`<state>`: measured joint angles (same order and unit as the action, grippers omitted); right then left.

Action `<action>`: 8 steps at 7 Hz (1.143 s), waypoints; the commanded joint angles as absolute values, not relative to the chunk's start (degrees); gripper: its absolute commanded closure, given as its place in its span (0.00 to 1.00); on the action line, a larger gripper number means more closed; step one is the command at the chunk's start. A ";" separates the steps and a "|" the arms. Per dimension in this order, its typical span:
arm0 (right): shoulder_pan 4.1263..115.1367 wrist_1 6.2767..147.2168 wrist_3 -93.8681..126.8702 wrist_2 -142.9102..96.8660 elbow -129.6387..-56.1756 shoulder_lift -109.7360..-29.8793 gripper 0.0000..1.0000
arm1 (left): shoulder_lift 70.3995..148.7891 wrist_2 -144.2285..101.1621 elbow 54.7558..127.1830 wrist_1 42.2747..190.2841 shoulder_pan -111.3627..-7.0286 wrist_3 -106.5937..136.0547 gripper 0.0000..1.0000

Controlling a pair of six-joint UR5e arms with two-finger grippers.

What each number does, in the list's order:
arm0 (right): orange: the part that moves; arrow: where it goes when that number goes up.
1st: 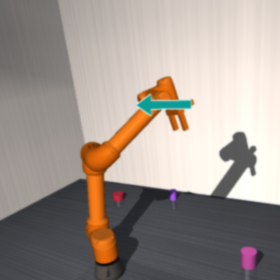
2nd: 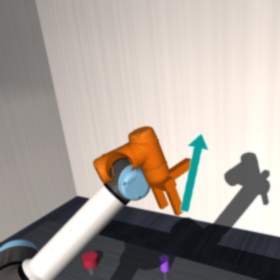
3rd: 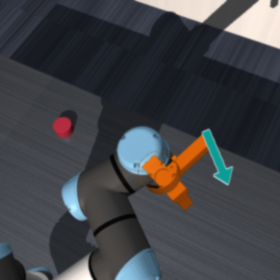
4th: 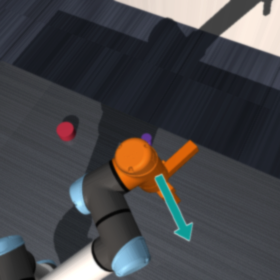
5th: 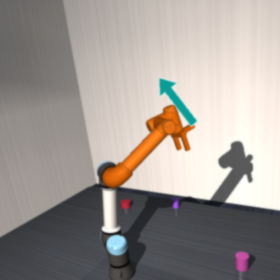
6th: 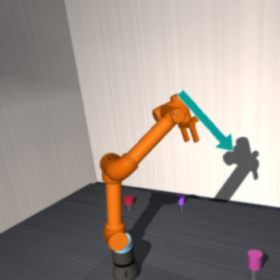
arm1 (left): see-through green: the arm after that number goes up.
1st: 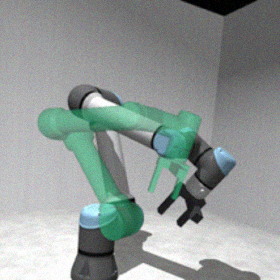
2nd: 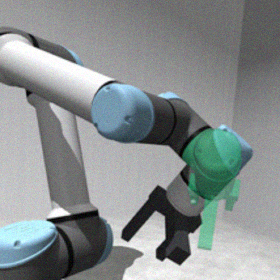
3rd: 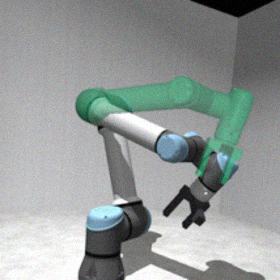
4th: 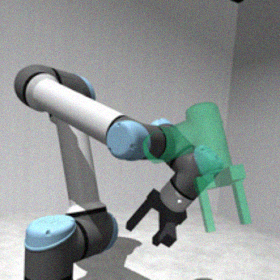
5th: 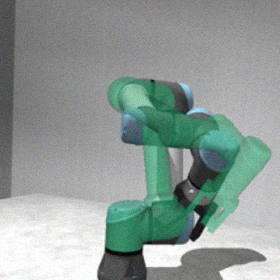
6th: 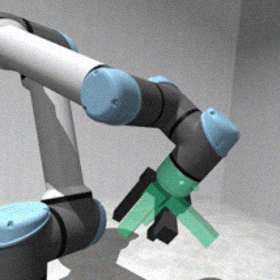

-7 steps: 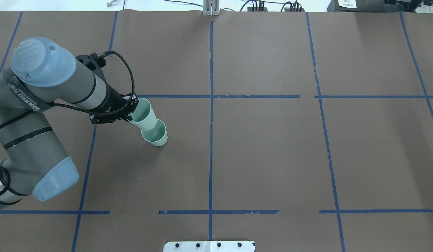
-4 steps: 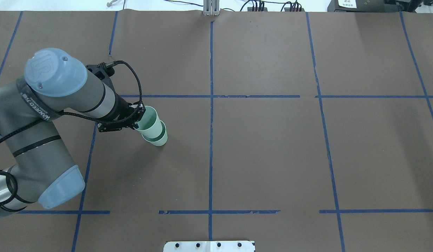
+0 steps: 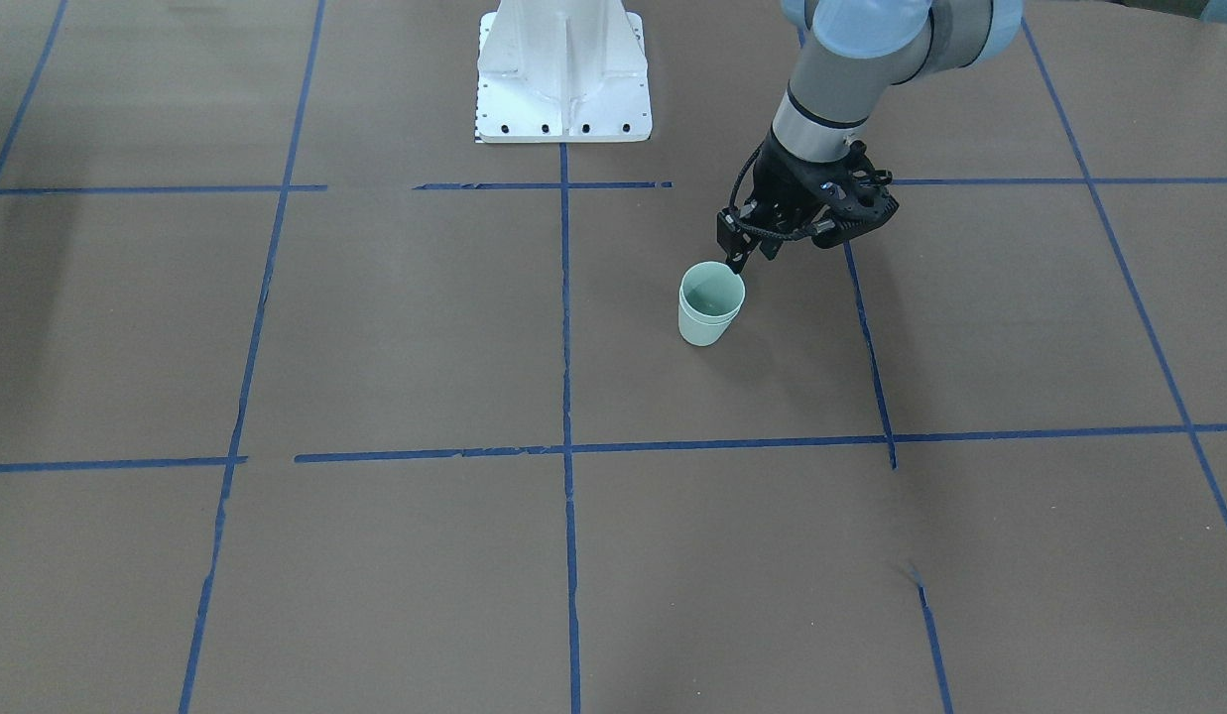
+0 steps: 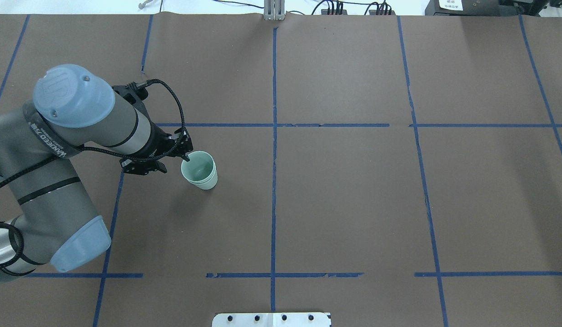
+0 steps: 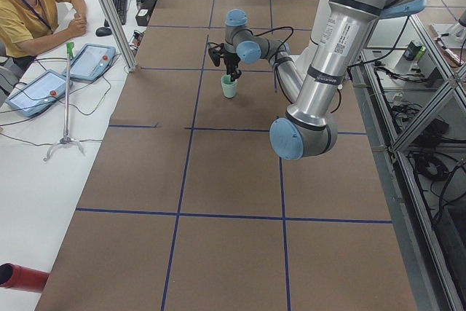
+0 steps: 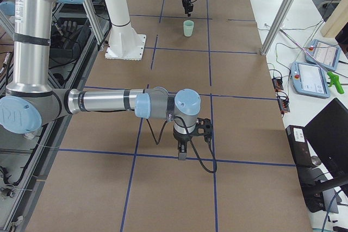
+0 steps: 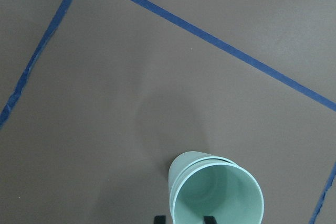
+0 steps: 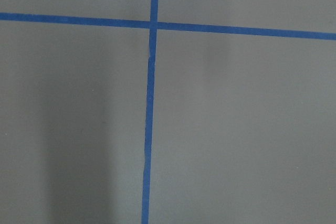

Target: Stack cups

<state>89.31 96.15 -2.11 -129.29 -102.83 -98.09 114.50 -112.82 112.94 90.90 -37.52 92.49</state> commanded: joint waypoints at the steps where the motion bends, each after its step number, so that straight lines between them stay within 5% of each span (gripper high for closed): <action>1: 89.38 96.15 -2.11 -129.29 -102.83 -98.09 0.00 | 112.78 -113.03 113.55 94.71 -38.23 91.42 0.00; 3: 89.38 96.15 -2.11 -129.29 -102.83 -98.09 0.00 | 103.32 -113.82 115.48 100.35 -41.72 74.71 0.00; 8: 89.38 96.15 -2.11 -129.29 -102.83 -98.09 0.00 | 82.72 -124.09 109.64 100.55 -73.76 14.09 0.00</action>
<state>89.33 96.15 -2.11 -129.29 -102.83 -98.09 86.24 -123.19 112.98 100.85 -65.37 28.92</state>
